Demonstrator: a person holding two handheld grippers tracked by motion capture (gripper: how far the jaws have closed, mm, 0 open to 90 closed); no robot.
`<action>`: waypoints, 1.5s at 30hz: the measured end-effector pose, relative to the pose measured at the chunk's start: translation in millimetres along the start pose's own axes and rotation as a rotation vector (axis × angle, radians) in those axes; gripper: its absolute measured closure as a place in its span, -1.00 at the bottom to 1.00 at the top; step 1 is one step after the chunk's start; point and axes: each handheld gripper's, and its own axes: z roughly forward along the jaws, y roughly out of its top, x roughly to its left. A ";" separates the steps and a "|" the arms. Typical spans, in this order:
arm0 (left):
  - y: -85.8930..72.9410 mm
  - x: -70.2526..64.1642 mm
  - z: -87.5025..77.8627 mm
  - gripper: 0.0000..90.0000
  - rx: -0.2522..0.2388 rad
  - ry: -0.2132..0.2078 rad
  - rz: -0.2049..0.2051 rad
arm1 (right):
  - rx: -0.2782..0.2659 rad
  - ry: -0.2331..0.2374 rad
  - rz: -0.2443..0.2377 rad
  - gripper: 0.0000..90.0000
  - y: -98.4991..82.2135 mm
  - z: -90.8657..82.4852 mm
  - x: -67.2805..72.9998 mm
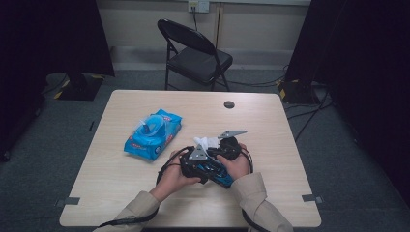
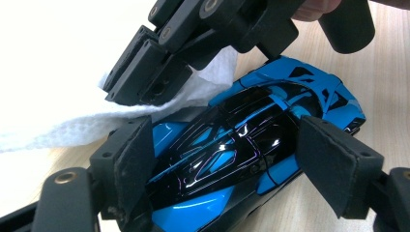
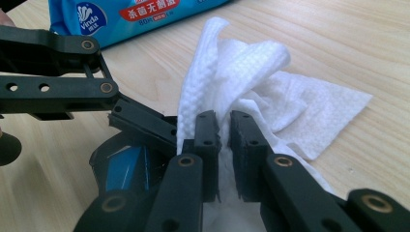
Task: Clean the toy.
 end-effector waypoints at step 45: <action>-0.7 -0.6 0.2 -0.52 -0.007 0.005 -0.008 | 0.063 -0.017 -0.014 0.86 -29.2 -12.4 -15.6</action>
